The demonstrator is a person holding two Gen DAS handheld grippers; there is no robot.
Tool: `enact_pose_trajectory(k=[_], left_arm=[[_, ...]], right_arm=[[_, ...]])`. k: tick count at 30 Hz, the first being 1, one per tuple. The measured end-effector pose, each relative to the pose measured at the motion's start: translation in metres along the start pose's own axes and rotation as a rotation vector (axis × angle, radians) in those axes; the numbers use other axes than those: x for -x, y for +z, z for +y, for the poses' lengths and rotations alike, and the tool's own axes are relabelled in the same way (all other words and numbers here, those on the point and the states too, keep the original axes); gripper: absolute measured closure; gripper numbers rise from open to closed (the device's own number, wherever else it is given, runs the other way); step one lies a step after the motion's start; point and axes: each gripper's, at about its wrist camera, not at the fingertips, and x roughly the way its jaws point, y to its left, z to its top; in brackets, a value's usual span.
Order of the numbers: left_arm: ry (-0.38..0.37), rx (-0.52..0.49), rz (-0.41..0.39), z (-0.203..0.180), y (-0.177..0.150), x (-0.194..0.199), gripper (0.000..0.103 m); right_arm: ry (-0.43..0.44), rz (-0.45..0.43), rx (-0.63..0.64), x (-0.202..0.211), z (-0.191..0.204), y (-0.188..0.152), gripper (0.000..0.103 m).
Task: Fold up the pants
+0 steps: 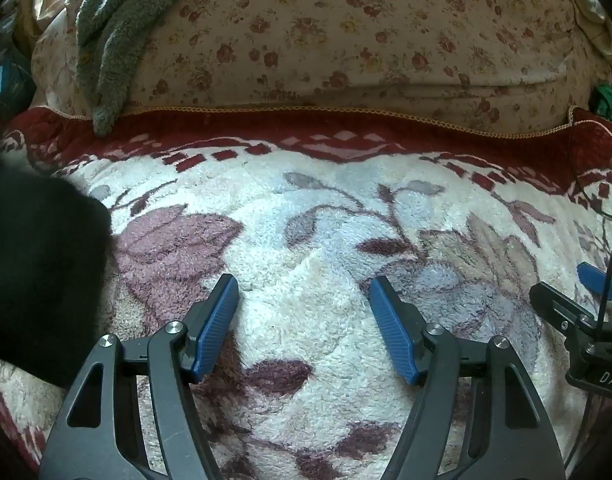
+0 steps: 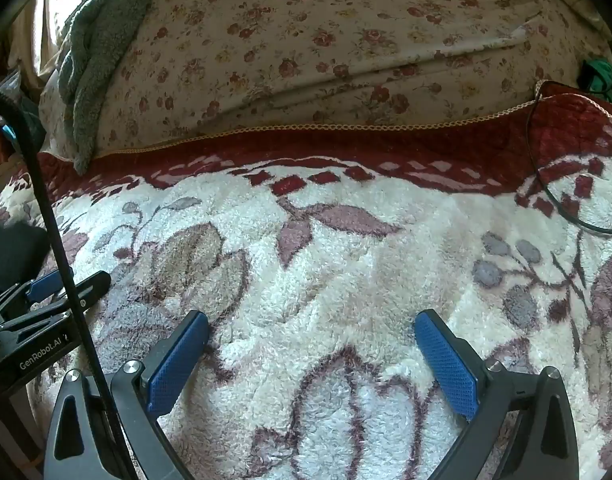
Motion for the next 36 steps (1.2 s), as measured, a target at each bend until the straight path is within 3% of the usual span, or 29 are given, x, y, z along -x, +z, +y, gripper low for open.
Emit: enact_pose_trajectory(k=[36], left_arm=[[-0.004, 0.004, 0.001, 0.003, 0.001, 0.002, 0.034]], right_arm=[[0.000, 0.000, 0.001, 0.001, 0.001, -0.001, 0.000]])
